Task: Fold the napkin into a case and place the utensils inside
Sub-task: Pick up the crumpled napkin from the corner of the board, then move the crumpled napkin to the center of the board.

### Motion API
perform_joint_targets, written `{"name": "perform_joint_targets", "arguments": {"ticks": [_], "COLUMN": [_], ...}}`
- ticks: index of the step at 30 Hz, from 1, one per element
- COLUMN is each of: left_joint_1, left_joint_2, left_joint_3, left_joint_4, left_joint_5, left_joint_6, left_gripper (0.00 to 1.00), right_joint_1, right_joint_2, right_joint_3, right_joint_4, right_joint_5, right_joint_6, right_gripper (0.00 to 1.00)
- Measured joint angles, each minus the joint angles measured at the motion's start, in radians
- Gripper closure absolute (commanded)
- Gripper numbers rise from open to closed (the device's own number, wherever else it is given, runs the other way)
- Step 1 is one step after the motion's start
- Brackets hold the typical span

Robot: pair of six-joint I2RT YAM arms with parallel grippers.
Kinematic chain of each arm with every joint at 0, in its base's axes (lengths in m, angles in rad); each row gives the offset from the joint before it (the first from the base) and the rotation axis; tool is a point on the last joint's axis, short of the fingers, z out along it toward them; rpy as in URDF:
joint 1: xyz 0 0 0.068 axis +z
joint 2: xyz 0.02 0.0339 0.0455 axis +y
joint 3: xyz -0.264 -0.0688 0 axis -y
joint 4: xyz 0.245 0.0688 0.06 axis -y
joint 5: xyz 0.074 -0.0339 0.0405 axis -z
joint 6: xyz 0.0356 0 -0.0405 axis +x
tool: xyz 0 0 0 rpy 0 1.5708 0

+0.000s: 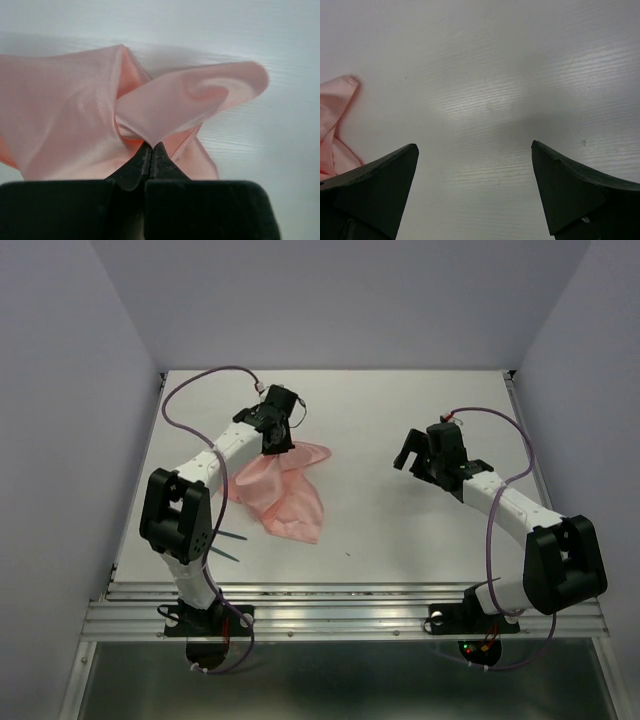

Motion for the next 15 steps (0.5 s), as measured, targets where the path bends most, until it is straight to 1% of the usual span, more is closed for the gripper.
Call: {"name": "perform_joint_targets", "arguments": {"ticks": [6, 9, 10, 12, 13, 15], "left_joint_1": [-0.035, -0.076, -0.093, -0.131, -0.149, -0.178], "left_joint_2": [-0.001, 0.047, 0.077, 0.151, 0.193, 0.275], "left_joint_3": [0.213, 0.340, 0.388, 0.487, 0.539, 0.634], "left_joint_4": [0.021, 0.027, 0.034, 0.037, 0.025, -0.002], "left_joint_5": [0.228, 0.303, 0.330, 0.378, 0.393, 0.409], "left_joint_6": [0.055, 0.059, 0.061, 0.070, 0.080, 0.103], "left_gripper": [1.00, 1.00, 0.88, 0.70, 0.55, 0.40], "right_joint_1": [0.000, 0.000, 0.000, -0.003, -0.005, -0.013], "right_joint_2": [0.000, -0.003, -0.008, -0.027, -0.041, -0.063], "right_joint_3": [0.000, -0.001, -0.002, -0.011, -0.020, -0.034], "right_joint_4": [0.000, 0.000, -0.001, 0.004, 0.005, 0.006], "right_joint_5": [0.000, 0.005, 0.008, 0.012, 0.014, 0.012], "right_joint_6": [0.028, 0.047, 0.056, 0.068, 0.075, 0.089], "right_gripper": [0.00, 0.00, 0.00, 0.00, 0.00, 0.00]}}
